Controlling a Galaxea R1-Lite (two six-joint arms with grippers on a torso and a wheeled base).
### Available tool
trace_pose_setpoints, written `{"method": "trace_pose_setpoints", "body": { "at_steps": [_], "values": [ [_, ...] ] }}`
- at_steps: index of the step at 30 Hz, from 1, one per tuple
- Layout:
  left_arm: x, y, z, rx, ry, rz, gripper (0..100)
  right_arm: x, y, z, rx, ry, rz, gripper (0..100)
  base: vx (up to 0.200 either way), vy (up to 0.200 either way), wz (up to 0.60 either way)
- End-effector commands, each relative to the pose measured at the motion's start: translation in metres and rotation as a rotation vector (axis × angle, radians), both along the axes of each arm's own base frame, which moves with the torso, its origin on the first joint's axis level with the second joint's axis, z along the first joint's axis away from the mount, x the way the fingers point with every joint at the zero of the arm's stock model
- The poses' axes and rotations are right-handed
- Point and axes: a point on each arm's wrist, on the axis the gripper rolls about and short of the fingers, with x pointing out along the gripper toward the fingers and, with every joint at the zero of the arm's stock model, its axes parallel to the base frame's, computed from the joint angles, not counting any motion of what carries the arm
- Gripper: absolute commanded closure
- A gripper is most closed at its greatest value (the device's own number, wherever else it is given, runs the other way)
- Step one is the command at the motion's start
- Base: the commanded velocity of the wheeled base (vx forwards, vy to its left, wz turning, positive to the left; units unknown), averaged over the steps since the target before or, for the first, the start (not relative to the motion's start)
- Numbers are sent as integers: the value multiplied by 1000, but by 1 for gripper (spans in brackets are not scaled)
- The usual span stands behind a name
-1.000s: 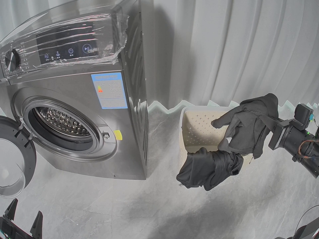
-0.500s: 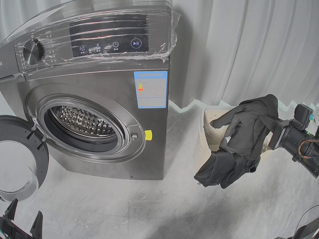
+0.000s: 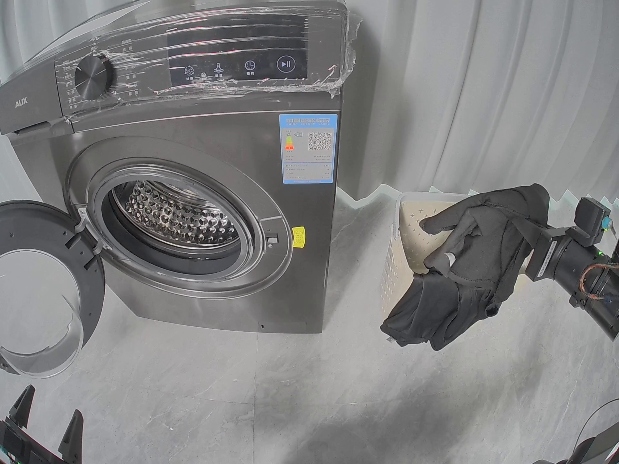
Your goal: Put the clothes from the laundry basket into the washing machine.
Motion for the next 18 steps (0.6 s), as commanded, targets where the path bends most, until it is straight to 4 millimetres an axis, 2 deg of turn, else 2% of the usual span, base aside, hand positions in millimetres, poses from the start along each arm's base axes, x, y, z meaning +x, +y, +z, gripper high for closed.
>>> {"method": "trace_pose_setpoints", "body": {
  "at_steps": [1,4,18],
  "values": [
    [0,0,-5,0,0,1,0,1,-1,0,-1,0,-7,100,0,0,0],
    [0,0,-5,-1,0,-2,0,1,0,0,-1,2,-4,100,0,0,0],
    [0,0,-5,-1,2,-2,0,1,0,0,-1,2,-1,100,0,200,0]
  ]
}}
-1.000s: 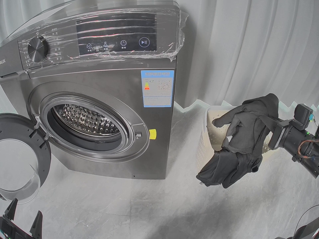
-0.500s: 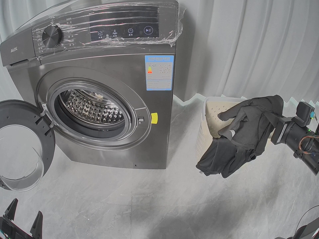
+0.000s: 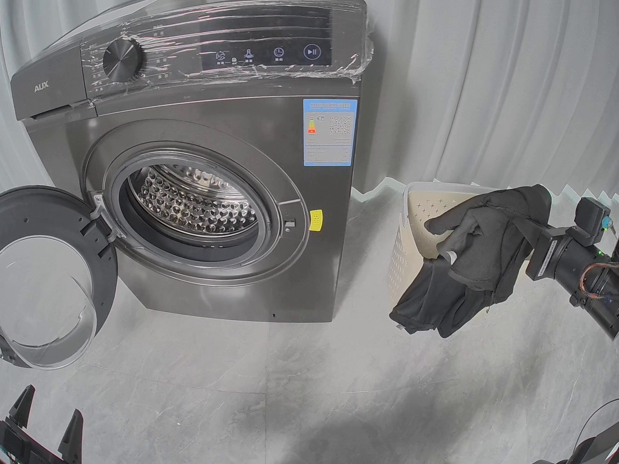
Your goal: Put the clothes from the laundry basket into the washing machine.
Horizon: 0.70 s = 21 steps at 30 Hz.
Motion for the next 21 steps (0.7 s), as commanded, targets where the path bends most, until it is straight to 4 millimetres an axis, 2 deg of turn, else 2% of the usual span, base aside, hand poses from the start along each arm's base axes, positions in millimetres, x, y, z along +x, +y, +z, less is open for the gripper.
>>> {"method": "trace_pose_setpoints", "body": {
  "at_steps": [1,18,21],
  "values": [
    [0,0,-5,0,1,0,0,0,0,0,0,0,0,100,0,200,0],
    [0,0,-5,0,1,0,0,-6,10,2,8,-13,89,100,0,200,0],
    [0,0,-5,0,1,0,0,-6,11,3,13,-27,98,100,0,0,0]
  ]
}}
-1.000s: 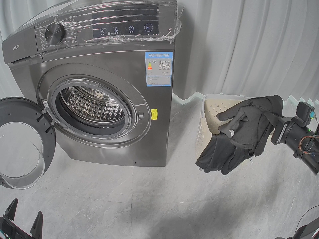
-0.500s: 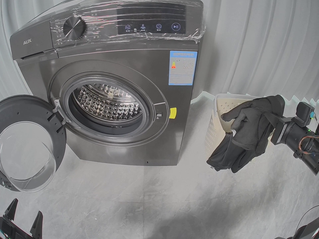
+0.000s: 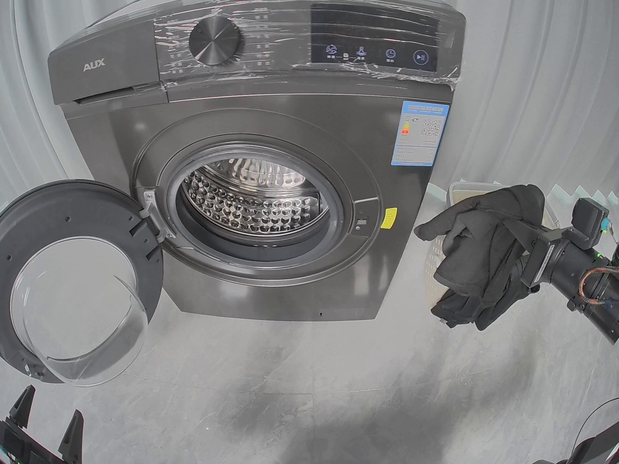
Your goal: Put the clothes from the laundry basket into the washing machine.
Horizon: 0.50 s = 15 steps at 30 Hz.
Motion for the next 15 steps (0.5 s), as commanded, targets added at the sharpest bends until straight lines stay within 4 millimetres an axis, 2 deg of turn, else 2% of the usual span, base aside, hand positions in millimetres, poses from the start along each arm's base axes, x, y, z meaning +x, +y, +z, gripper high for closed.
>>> {"method": "trace_pose_setpoints", "body": {
  "at_steps": [1,15],
  "values": [
    [0,0,-5,0,1,0,0,-1,1,3,11,-20,8,100,0,0,0],
    [0,0,-5,0,2,-2,0,0,1,3,13,-23,13,100,0,0,0]
  ]
}}
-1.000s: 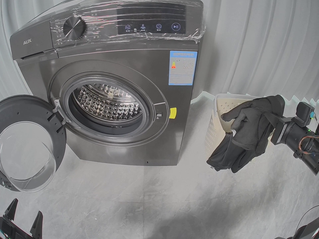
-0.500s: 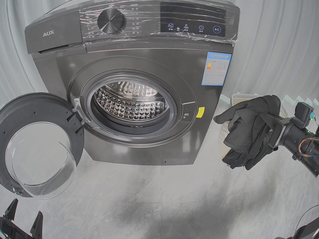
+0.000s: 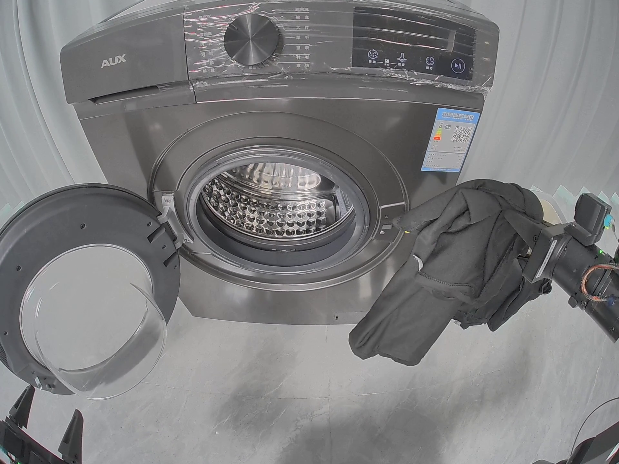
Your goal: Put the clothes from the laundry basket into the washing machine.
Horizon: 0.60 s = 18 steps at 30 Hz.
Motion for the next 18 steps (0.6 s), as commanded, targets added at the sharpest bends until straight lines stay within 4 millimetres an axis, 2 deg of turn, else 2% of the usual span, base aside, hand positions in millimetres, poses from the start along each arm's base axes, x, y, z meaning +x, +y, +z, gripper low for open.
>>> {"method": "trace_pose_setpoints", "body": {
  "at_steps": [1,6,18],
  "values": [
    [0,0,-5,0,2,0,0,1,0,-2,-5,9,-2,100,0,0,0],
    [0,0,-5,0,1,0,0,1,-1,-3,-7,11,-5,100,0,0,0],
    [0,0,-5,0,2,0,0,1,-1,-6,-12,26,-5,100,0,200,0]
  ]
}}
